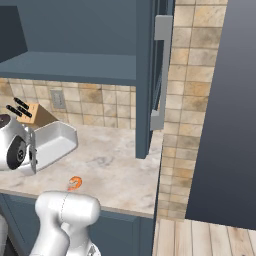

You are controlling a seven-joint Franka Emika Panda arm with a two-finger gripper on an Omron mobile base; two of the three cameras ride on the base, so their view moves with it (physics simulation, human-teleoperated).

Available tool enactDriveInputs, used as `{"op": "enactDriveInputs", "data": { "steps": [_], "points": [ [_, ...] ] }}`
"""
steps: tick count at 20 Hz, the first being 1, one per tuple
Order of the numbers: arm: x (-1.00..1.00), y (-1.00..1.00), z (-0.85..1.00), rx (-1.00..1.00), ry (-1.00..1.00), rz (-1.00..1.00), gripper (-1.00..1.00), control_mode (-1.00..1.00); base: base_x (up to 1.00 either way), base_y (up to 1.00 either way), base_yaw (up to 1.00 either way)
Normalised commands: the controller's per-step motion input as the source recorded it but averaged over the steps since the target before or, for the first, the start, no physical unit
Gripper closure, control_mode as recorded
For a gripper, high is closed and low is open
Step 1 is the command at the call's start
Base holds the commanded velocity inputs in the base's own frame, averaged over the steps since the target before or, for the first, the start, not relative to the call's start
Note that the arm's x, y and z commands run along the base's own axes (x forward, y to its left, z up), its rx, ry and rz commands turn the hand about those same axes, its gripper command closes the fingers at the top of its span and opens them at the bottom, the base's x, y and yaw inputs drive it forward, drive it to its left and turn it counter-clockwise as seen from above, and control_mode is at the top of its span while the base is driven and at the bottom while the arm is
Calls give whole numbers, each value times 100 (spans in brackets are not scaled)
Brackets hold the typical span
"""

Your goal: Retrieve the tupperware from the cabinet, then place the raw meat into the tupperware to avoid contamination.

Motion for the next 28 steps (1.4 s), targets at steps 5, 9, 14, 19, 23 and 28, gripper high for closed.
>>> {"op": "enactDriveInputs", "data": {
  "steps": [5, 9, 14, 19, 23, 28],
  "points": [
    [41, 12, -66, 0, 0, 5, 100, -100, 0, 0, 0],
    [26, 0, -50, -2, 0, 0, 100, -100, 0, 0, 0],
    [16, 0, -34, -2, 1, 0, 100, -100, 0, 0, 0],
    [16, 5, -19, 0, 2, 0, 100, -100, 0, 0, 0],
    [29, 16, -21, 2, 0, 0, 100, -100, 0, 0, 0],
    [29, 16, -14, 1, 1, 0, 100, -100, 0, 0, 0]
  ]
}}
